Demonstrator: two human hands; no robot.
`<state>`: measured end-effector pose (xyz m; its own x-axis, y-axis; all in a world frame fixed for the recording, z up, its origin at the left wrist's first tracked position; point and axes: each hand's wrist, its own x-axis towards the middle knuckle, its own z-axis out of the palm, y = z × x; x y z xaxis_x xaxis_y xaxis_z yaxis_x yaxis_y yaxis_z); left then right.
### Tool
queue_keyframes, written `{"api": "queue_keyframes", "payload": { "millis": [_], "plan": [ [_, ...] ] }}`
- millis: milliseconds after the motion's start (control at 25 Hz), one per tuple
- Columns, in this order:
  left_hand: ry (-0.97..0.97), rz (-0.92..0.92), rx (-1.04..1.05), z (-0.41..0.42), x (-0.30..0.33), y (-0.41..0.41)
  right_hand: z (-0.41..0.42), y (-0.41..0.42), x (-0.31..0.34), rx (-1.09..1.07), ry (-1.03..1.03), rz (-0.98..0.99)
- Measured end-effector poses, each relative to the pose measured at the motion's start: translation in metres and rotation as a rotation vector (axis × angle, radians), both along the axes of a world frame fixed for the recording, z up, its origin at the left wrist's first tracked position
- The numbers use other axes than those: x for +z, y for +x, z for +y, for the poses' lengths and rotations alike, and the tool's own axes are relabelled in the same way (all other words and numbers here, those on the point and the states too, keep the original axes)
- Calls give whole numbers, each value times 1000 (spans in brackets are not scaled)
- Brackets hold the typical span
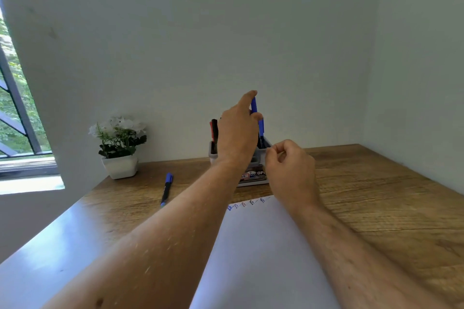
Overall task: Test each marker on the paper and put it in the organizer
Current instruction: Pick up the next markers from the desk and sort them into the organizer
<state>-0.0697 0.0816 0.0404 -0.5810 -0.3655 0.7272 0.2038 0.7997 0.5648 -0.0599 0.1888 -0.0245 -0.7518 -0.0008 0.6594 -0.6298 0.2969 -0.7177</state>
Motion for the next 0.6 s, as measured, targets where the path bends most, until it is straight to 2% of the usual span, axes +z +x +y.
{"api": "queue_keyframes", "payload": {
  "millis": [160,280,400,600],
  "plan": [
    [-102,-209,108,-6,-6,-17,-4,-2,-1,8,17,-1],
    [-134,-285,167,-8,-6,-23,-5,-4,-1,21,18,-1],
    [-128,-281,180,-9,-3,-20,-7,-3,-1,23,40,13],
    [55,-186,176,-20,2,6,-7,1,-2,66,126,37]
  ]
}}
